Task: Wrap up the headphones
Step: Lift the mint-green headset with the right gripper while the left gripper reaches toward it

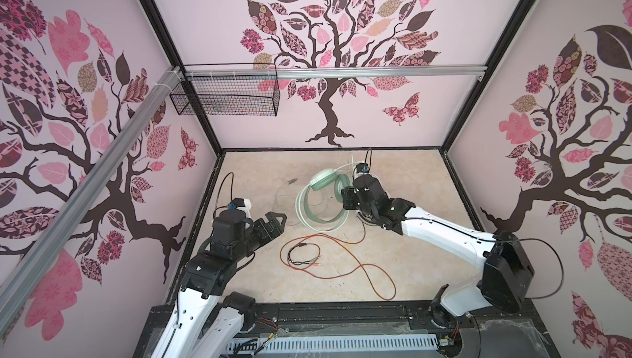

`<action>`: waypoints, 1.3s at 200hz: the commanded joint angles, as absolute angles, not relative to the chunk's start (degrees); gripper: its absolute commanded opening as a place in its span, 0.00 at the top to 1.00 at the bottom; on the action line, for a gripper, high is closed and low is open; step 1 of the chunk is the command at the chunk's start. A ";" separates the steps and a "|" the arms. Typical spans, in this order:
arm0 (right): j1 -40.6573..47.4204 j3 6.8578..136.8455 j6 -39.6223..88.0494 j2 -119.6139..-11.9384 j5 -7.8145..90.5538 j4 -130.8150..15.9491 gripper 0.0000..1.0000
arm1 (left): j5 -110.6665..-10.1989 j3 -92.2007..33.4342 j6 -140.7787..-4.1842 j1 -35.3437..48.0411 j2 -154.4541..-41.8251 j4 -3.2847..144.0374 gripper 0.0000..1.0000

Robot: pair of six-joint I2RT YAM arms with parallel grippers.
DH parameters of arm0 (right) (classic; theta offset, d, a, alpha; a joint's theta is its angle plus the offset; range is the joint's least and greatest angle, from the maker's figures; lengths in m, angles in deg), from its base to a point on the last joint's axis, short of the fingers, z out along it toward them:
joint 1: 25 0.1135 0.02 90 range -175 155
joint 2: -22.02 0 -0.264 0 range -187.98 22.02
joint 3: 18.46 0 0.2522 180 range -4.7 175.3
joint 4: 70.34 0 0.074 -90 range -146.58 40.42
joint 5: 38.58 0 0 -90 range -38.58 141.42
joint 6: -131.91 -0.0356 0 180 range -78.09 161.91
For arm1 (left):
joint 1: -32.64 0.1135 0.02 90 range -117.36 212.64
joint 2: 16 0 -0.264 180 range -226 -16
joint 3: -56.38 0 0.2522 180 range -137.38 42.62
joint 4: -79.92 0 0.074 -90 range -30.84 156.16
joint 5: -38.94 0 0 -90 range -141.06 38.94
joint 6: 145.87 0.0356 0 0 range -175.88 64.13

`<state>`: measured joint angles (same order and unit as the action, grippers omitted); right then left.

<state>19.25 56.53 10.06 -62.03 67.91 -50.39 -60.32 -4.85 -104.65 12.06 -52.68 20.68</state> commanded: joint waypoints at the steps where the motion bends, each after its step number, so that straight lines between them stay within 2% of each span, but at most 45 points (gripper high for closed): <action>1: 19.99 54.72 4.94 -58.03 72.53 -54.49 0.71 | -58.68 -7.41 -113.38 4.56 -53.13 22.14 0.03; 34: 23.12 54.09 4.58 -56.65 78.09 -51.76 0.70 | -53.33 -11.85 -119.19 -8.45 -60.82 17.23 0.04; 51: 24.77 54.63 3.42 -56.21 81.25 -49.08 0.71 | -51.49 -13.31 -120.96 -11.58 -65.28 13.01 0.04; 97: 27.43 53.04 -1.42 -54.66 84.57 -47.26 0.70 | -50.96 -12.85 -125.23 -11.75 -69.78 8.80 0.04; 157: 29.87 55.49 -1.11 -58.65 86.05 -44.42 0.68 | -53.32 -11.78 -127.48 -11.76 -71.06 15.27 0.04; 194: 30.54 55.94 -2.15 -59.08 85.79 -44.54 0.68 | -48.66 -11.94 -128.46 -11.77 -71.74 14.50 0.04; 260: 31.69 56.04 -3.25 -58.04 86.83 -43.51 0.68 | -46.97 -14.52 -128.91 -11.82 -81.76 13.19 0.04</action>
<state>31.20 53.23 -1.79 -58.70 84.20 -41.88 -47.90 -11.93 -128.52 -11.65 -78.67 13.99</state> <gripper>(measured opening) 0.345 0.964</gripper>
